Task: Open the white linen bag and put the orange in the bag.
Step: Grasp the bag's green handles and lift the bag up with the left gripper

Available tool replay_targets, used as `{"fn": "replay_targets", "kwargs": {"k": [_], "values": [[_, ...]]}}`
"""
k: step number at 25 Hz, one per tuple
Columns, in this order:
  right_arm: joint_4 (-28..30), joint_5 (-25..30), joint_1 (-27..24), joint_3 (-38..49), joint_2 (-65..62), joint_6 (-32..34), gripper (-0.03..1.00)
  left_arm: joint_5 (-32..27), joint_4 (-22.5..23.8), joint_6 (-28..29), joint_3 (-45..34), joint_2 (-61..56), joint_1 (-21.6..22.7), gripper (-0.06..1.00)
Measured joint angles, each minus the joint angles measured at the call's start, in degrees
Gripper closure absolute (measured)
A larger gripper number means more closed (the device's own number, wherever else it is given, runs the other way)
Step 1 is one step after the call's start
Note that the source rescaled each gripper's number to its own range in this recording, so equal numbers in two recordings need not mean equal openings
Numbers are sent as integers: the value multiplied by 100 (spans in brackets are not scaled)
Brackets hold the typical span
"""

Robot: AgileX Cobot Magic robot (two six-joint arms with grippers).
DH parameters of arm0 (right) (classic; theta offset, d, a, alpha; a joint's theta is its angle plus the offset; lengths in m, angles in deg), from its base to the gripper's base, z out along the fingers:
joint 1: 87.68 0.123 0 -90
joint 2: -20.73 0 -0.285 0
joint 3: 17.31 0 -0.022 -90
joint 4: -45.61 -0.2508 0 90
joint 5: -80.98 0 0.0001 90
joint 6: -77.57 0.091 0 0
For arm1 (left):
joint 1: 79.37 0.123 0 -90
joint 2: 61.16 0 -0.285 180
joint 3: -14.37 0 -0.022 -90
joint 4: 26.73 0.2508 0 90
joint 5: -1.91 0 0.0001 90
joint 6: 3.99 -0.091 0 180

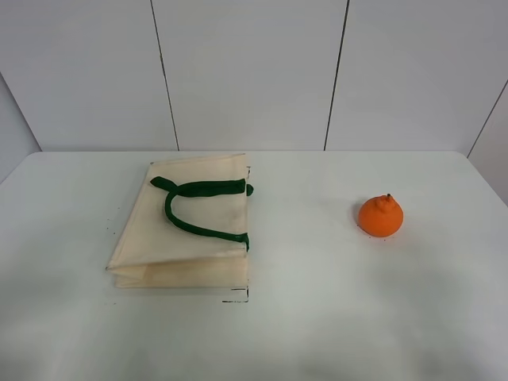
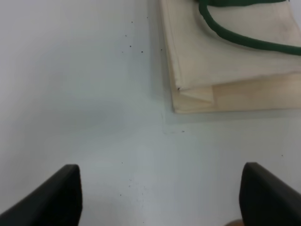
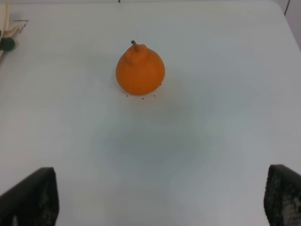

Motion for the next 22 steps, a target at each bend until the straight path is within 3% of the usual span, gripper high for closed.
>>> {"fn": "replay_targets", "kwargs": {"k": [15, 22], "values": [[0, 0, 0, 0, 0, 0, 0, 24, 0, 0, 80, 85, 0, -1], [0, 0, 0, 0, 0, 0, 0, 36, -57, 0, 1256, 2337, 0, -5]]}}
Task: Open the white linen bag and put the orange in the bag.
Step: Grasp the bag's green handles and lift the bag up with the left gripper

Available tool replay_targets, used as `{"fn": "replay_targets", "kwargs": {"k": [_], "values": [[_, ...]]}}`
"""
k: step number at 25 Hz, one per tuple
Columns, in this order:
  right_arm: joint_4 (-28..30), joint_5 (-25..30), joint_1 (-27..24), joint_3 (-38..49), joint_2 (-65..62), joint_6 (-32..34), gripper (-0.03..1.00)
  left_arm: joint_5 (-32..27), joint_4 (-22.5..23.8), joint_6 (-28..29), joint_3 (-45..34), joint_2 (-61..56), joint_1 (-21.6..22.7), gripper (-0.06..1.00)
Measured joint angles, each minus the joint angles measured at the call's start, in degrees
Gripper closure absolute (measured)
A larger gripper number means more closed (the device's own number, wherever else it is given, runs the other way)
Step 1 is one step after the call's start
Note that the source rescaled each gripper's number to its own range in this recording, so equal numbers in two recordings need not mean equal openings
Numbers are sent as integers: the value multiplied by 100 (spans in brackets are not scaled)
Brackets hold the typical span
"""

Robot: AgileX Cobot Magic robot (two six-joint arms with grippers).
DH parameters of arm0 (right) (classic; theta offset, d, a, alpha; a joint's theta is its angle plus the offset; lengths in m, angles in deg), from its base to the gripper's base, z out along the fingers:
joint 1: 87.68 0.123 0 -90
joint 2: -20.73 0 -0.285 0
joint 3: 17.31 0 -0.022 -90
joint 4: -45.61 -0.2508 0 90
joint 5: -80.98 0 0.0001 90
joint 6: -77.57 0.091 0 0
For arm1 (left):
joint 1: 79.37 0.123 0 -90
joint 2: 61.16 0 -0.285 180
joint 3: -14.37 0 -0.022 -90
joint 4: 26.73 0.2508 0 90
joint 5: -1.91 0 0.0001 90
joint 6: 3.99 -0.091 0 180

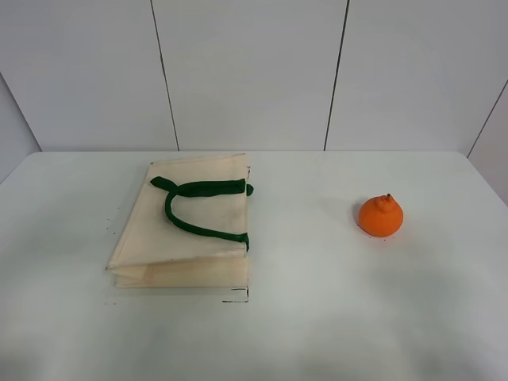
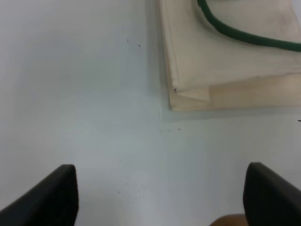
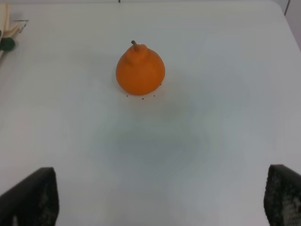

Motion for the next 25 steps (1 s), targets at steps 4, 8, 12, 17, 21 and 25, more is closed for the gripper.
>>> {"fn": "replay_targets", "kwargs": {"k": [4, 8, 12, 17, 21, 25], "values": [[0, 0, 0, 0, 0, 0, 0, 125, 0, -148, 894, 1883, 0, -5], [0, 0, 0, 0, 0, 0, 0, 233, 0, -154, 1915, 3819, 0, -5], [0, 0, 0, 0, 0, 0, 0, 271, 0, -154, 3070, 5600, 0, -6], [0, 0, 0, 0, 0, 0, 0, 285, 15, 155, 4443, 7486, -64, -6], [0, 0, 0, 0, 0, 0, 0, 262, 20, 553, 5195, 8600, -469, -6], [0, 0, 0, 0, 0, 0, 0, 313, 13, 1038, 5682, 9417, -1044, -6]]}}
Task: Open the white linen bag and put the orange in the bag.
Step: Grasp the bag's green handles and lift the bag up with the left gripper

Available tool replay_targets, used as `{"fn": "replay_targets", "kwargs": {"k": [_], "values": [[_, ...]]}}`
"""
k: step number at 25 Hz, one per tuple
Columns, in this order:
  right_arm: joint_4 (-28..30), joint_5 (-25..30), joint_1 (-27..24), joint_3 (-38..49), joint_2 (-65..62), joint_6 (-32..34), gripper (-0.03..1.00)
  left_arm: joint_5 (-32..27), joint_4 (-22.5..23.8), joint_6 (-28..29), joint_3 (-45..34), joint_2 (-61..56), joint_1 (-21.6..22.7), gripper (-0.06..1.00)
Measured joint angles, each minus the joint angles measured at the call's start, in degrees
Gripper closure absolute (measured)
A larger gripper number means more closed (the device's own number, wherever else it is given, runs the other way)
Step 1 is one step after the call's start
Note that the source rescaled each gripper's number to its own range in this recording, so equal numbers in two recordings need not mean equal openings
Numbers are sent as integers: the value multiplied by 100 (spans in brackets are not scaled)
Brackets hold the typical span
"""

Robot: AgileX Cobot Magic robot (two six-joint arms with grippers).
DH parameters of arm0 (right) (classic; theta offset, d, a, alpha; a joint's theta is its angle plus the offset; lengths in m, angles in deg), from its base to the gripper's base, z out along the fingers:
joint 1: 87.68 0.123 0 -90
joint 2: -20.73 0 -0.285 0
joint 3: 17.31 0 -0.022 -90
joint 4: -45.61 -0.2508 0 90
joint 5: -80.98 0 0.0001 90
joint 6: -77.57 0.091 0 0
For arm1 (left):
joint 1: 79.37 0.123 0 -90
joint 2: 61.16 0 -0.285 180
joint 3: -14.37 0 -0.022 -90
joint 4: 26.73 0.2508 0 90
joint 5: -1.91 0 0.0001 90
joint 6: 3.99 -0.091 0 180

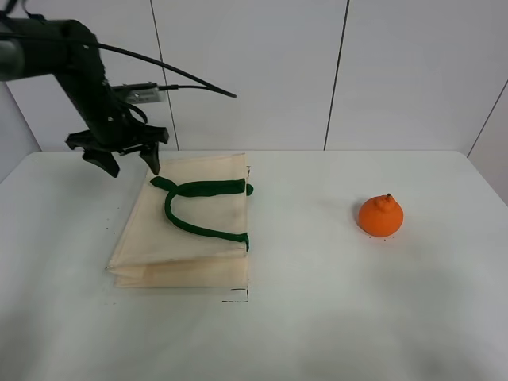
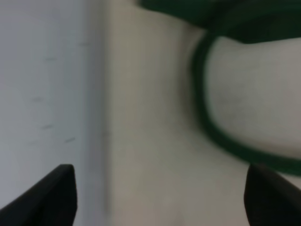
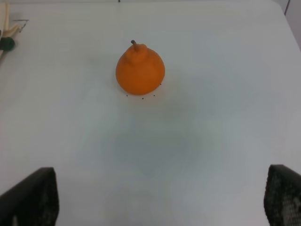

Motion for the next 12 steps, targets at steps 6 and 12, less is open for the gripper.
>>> {"fn": "replay_targets", "kwargs": {"k": [6, 12], "values": [[0, 0, 0, 0, 0, 0, 0, 141, 43, 442, 255, 863, -246, -6], [0, 0, 0, 0, 0, 0, 0, 475, 43, 563, 262, 1291, -251, -6]]}}
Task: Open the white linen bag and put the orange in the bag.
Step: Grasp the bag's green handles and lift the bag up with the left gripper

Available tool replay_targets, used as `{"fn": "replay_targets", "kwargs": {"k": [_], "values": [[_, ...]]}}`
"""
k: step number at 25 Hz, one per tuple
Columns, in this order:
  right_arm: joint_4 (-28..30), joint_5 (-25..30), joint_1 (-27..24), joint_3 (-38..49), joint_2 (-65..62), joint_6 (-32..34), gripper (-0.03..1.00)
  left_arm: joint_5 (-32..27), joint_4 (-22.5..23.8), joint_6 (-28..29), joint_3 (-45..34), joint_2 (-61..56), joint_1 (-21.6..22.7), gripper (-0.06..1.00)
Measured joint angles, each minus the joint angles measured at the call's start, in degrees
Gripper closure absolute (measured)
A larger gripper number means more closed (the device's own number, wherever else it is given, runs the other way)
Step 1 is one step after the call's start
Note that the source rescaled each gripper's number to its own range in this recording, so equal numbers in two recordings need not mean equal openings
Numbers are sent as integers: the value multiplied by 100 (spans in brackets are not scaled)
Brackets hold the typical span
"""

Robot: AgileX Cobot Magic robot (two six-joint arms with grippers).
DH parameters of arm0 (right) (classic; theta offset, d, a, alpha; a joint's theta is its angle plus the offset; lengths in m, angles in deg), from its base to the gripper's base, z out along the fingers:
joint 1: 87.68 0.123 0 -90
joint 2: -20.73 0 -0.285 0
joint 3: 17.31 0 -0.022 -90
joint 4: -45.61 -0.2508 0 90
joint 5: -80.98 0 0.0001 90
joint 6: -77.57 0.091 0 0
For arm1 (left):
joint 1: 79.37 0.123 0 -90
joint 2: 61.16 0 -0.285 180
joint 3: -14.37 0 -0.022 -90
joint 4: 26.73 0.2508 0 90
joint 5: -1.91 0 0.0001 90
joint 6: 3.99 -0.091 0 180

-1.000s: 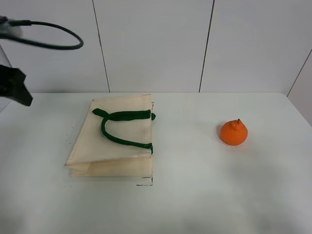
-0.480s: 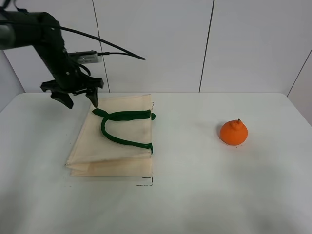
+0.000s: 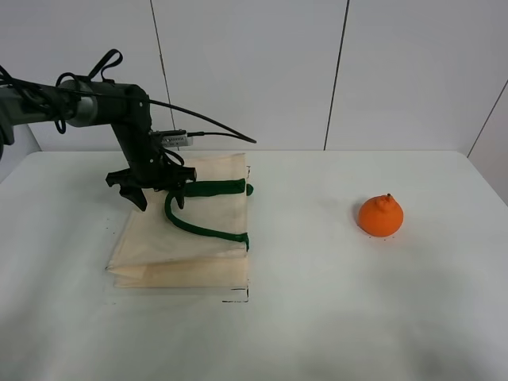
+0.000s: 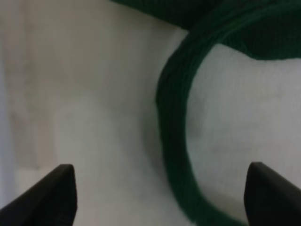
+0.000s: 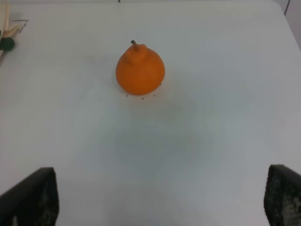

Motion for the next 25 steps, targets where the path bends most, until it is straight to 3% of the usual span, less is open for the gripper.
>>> {"fn": "replay_targets", "kwargs": {"k": [5, 11, 13, 14, 17, 18, 19, 25], "values": [[0, 0, 0, 0, 0, 0, 0, 383, -43, 57, 0, 203, -69, -6], [0, 0, 0, 0, 0, 0, 0, 404, 0, 67, 0, 349, -87, -1], [0, 0, 0, 0, 0, 0, 0, 375, 53, 87, 0, 350, -87, 12], [0, 0, 0, 0, 0, 0, 0, 362, 68, 123, 0, 367, -87, 24], [0, 0, 0, 0, 0, 0, 0, 337, 107, 275, 0, 386, -87, 73], [0, 0, 0, 0, 0, 0, 0, 316, 127, 353, 0, 386, -87, 86], [0, 0, 0, 0, 0, 0, 0, 282, 149, 405, 0, 372, -87, 93], [0, 0, 0, 0, 0, 0, 0, -260, 301, 406, 373, 33, -87, 94]]}}
